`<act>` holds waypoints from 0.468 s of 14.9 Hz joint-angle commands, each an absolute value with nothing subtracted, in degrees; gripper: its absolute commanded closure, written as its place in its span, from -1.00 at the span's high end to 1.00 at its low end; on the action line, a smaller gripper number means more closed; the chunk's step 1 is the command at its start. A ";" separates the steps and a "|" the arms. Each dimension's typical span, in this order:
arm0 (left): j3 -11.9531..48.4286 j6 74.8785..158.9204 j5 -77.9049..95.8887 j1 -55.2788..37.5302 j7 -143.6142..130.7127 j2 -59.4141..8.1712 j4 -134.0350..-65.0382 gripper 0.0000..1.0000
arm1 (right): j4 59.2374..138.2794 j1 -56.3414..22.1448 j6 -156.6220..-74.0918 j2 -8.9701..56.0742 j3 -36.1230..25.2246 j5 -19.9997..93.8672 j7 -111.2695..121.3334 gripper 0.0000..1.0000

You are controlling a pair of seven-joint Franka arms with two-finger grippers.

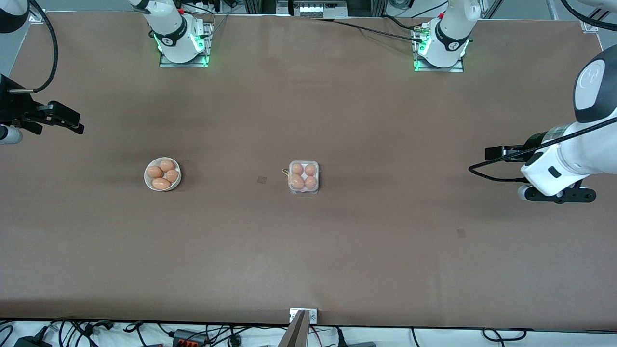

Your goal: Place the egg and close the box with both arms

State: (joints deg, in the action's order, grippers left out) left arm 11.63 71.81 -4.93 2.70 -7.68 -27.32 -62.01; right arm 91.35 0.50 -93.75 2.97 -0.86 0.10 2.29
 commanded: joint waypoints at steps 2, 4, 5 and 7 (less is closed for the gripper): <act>11.87 73.91 -6.42 3.86 -8.18 -19.97 -69.58 1.00 | 100.17 1.05 -98.86 -3.76 -0.44 -0.62 1.41 1.00; 12.22 79.25 -5.54 4.39 -8.35 -14.97 -76.60 1.00 | 101.25 0.97 -99.58 -4.48 -0.44 -0.62 1.32 1.00; 12.39 83.11 -5.45 4.39 -8.44 -11.98 -80.64 1.00 | 101.08 0.88 -99.15 -4.57 -0.18 -0.62 1.32 1.00; 12.48 93.12 -5.10 4.48 -8.52 -4.17 -93.36 1.00 | 100.72 0.79 -98.70 -4.48 -0.09 -0.62 1.23 1.00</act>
